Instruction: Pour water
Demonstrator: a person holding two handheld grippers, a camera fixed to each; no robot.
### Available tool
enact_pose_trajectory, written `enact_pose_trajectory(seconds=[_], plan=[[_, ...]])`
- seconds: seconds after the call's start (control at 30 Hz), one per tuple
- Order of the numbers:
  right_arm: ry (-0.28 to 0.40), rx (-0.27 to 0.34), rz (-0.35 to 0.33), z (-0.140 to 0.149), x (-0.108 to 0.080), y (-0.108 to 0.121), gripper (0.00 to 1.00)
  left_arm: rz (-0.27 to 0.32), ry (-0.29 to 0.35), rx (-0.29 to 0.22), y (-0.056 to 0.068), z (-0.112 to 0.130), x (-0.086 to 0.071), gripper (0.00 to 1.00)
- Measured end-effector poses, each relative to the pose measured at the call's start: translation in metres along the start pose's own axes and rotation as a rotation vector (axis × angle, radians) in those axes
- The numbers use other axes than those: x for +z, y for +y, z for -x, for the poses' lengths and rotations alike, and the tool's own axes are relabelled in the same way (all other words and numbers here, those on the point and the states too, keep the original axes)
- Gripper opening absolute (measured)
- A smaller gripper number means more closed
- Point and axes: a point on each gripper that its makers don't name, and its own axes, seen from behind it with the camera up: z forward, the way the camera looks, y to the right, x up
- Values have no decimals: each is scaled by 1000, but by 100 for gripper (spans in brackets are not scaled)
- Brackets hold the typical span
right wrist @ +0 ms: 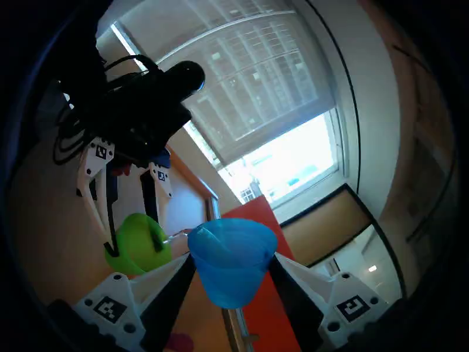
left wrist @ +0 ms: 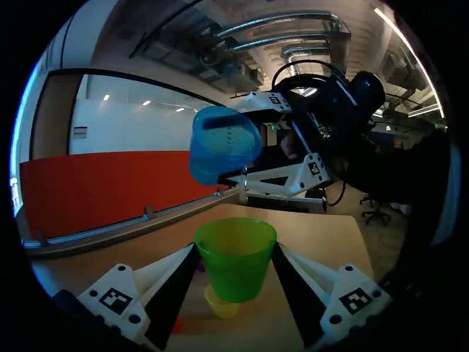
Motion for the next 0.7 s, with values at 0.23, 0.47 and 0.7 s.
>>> enact_pose_trajectory(seconds=[0.23, 0.47, 0.7], plan=[[-6, -27, 7, 3, 2, 5, 88, 2, 2, 5, -1, -2, 3, 86], [-15, -53, 16, 8, 4, 7, 88, 9, -1, 11, 1, -3, 6, 86], [-23, -83, 19, 12, 7, 9, 88, 8, -2, 11, -1, -2, 8, 86]])
